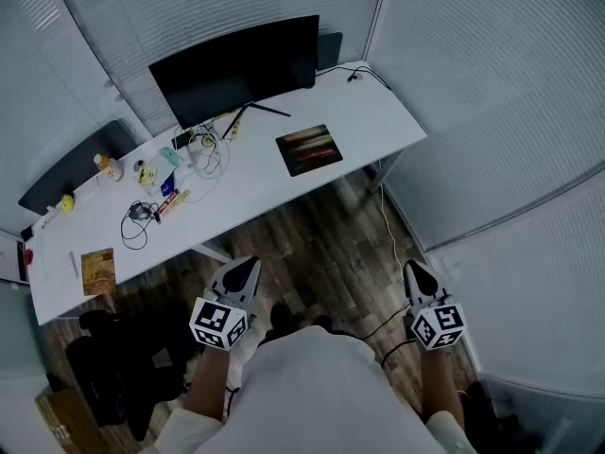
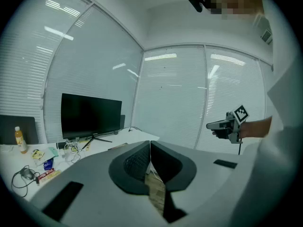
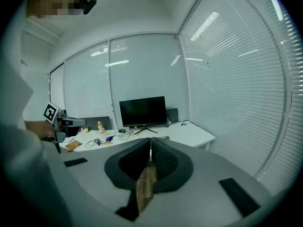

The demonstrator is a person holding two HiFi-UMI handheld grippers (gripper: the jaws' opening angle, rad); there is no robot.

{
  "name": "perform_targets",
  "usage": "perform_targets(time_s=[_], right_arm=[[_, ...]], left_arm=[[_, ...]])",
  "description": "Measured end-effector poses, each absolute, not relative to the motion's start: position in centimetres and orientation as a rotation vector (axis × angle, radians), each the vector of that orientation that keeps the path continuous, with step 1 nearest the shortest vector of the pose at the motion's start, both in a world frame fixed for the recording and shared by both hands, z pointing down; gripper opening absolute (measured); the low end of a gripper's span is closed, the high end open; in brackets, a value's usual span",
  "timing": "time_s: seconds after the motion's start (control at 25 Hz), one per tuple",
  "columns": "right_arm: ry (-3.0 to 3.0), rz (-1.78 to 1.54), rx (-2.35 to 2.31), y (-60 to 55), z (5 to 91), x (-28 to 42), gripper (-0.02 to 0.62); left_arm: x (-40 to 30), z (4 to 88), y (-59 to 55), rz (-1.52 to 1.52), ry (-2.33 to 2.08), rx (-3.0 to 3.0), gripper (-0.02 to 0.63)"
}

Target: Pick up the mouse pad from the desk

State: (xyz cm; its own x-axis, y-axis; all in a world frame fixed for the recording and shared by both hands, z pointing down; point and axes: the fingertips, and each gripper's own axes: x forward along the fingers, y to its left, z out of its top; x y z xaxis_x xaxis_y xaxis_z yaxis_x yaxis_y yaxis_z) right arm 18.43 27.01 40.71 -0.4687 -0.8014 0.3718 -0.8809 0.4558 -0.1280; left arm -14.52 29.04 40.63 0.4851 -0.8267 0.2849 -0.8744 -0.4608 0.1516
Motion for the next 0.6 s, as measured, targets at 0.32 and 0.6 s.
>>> perform_targets(time_s=[0.32, 0.6], right_arm=[[-2.448, 0.432, 1.454, 26.9, 40.6, 17.8, 0.037], [-2.432, 0.423, 1.463, 26.6, 40.7, 16.9, 0.037]], left_arm=[[-14.9, 40.8, 28.9, 0.245, -1.436, 2.459, 0.018], [-15.5, 41.2, 28.7, 0.25, -1.408, 2.467, 0.018]])
